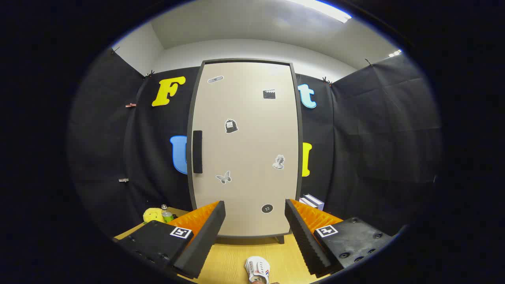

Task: Open the shoe cabinet door, grab the shoes and put them into the shoe cabinet, then close the shoe cabinet door.

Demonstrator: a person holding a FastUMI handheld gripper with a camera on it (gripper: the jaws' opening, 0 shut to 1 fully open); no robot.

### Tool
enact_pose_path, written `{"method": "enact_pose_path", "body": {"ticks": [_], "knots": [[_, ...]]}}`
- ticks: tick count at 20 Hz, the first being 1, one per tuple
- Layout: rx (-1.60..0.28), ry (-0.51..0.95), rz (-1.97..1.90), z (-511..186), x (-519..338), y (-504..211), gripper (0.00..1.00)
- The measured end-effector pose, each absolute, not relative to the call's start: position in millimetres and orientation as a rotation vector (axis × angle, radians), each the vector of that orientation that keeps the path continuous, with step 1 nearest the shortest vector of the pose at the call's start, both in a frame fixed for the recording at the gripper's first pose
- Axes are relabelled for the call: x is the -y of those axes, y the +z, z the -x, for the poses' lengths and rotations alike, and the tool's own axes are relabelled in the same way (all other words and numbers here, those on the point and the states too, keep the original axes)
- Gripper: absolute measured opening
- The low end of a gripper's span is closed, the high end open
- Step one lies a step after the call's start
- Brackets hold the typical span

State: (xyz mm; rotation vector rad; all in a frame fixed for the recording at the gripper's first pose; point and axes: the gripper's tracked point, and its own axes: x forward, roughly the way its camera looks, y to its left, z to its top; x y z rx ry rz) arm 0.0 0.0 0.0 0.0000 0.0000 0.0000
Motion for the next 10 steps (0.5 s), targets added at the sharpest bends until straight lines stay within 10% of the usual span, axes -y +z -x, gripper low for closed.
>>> {"method": "enact_pose_path", "body": {"ticks": [10], "knots": [[-0.009, -0.005, -0.023, 1.6, 0.2, -0.9, 0.98]]}}
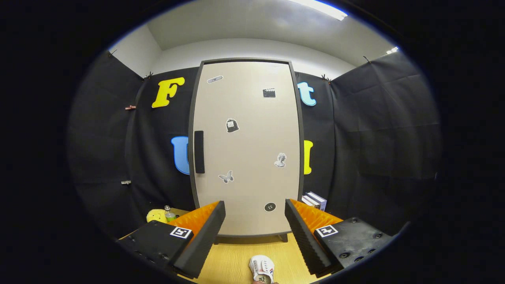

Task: Open the shoe cabinet door, grab the shoes and put them into the shoe cabinet, then close the shoe cabinet door.

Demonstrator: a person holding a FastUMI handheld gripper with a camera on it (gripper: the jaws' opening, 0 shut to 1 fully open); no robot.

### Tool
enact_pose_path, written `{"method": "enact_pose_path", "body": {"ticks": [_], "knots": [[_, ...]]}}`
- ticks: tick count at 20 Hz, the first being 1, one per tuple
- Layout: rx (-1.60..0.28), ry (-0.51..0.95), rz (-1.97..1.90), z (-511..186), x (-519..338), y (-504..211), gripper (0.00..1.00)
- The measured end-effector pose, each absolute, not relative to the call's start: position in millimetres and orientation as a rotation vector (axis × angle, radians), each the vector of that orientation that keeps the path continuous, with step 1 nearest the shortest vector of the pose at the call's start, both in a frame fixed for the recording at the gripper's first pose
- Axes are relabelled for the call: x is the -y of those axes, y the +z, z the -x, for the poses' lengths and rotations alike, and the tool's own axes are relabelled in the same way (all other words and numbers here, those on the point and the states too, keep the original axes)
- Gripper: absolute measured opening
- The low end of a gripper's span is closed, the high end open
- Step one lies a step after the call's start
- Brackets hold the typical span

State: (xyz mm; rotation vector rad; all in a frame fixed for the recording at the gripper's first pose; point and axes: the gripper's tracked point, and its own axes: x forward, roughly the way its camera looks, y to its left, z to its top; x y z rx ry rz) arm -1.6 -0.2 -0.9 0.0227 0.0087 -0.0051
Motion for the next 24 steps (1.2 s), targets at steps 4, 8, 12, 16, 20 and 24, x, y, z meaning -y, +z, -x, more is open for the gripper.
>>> {"method": "enact_pose_path", "body": {"ticks": [4, 8, 12, 16, 20, 24], "knots": [[-0.007, -0.005, -0.023, 2.2, 1.8, 1.4, 0.98], [-0.009, 0.0, -0.023, 2.1, 0.0, 2.6, 0.98], [-0.016, 0.016, -0.023, -2.6, -8.5, 4.1, 0.98], [-0.019, 0.037, -0.01, -14.5, -21.8, 12.5, 0.98], [0.008, 0.068, -0.016, -36.2, -41.5, 36.9, 0.98], [0.046, 0.108, -0.026, -68.6, -67.3, 65.7, 0.98]]}}
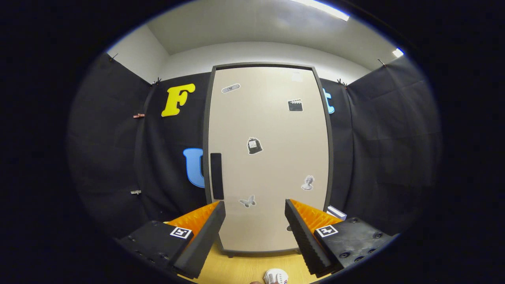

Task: Open the shoe cabinet door, grab the shoes and put them into the shoe cabinet, then close the shoe cabinet door.

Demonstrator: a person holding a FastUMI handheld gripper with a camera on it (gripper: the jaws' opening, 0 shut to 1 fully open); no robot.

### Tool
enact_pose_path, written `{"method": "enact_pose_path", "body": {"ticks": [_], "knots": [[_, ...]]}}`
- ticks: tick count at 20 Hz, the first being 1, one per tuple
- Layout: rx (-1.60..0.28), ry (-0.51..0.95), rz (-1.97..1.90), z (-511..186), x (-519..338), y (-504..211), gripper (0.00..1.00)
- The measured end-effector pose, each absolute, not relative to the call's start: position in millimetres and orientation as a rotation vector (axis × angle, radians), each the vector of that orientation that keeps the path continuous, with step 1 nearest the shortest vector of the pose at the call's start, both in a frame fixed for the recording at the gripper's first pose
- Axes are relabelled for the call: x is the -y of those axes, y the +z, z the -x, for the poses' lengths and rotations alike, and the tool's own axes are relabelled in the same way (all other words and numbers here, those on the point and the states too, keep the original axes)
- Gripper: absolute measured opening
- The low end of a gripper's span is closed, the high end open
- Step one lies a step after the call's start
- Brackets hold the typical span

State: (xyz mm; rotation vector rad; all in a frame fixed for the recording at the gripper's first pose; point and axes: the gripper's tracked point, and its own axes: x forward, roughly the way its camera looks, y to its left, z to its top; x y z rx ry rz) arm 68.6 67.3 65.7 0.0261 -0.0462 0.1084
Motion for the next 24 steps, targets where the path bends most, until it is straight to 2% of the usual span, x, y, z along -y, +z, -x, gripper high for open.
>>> {"method": "enact_pose_path", "body": {"ticks": [8, 16, 24], "knots": [[0.065, 0.148, 0.005, -139.2, -125.5, 103.1, 0.98], [-0.047, 0.171, 0.005, -204.9, -171.3, 74.5, 0.98], [-0.202, 0.105, -0.068, -243.2, -169.0, 34.8, 0.97]]}}
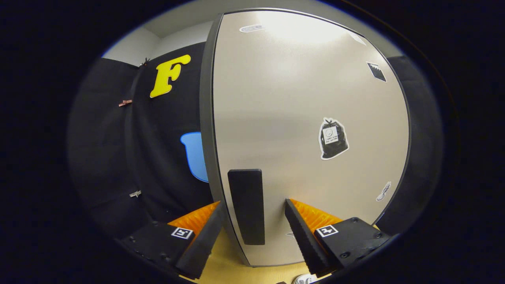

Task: Open the shoe cabinet door, grab the shoes and put them into the shoe cabinet, then close the shoe cabinet door.

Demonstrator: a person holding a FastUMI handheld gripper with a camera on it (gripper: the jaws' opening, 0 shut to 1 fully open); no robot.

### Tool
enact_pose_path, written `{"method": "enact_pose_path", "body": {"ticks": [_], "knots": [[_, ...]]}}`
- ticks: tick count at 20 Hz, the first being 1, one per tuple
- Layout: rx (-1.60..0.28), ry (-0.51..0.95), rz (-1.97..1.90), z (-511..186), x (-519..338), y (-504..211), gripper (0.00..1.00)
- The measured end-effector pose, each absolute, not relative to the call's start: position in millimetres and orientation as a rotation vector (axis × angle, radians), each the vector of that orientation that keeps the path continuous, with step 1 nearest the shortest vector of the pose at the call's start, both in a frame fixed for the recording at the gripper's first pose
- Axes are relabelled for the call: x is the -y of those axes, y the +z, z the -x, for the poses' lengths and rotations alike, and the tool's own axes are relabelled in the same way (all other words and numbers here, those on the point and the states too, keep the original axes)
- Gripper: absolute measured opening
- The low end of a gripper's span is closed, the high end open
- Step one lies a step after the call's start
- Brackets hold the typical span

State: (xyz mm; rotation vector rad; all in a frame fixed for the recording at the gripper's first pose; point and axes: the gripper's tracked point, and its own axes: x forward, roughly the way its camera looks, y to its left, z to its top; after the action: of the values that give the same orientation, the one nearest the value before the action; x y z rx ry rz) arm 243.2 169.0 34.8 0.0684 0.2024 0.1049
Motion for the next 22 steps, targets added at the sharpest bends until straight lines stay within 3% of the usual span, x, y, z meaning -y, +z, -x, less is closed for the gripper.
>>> {"method": "enact_pose_path", "body": {"ticks": [1, 2, 3, 5, 6, 8, 10, 11, 13, 15, 16, 22], "knots": [[-0.2, 0.095, -0.068, -243.7, -166.5, 35.9, 0.93], [-0.199, 0.093, -0.07, -247.3, -166.4, 34.6, 0.71], [-0.2, 0.108, -0.074, -243.8, -171.2, 35.9, 0.71], [-0.204, 0.132, -0.076, -236.6, -179.1, 38.6, 0.58], [-0.19, 0.126, -0.057, -245.7, -180.6, 34.3, 0.38], [-0.178, 0.124, -0.031, -238.7, -179.3, 38.5, 0.38], [-0.185, 0.134, -0.042, -241.3, -179.3, 35.3, 0.28], [-0.191, 0.151, -0.045, -240.6, -179.7, 35.6, 0.28], [-0.195, 0.167, -0.04, -239.0, -179.4, 36.4, 0.16], [-0.194, 0.183, -0.046, -237.4, -180.1, 36.4, 0.15], [-0.201, 0.19, -0.041, -234.2, -178.9, 36.7, 0.1], [-0.199, 0.227, -0.057, -207.0, -176.2, 46.7, 0.09]]}}
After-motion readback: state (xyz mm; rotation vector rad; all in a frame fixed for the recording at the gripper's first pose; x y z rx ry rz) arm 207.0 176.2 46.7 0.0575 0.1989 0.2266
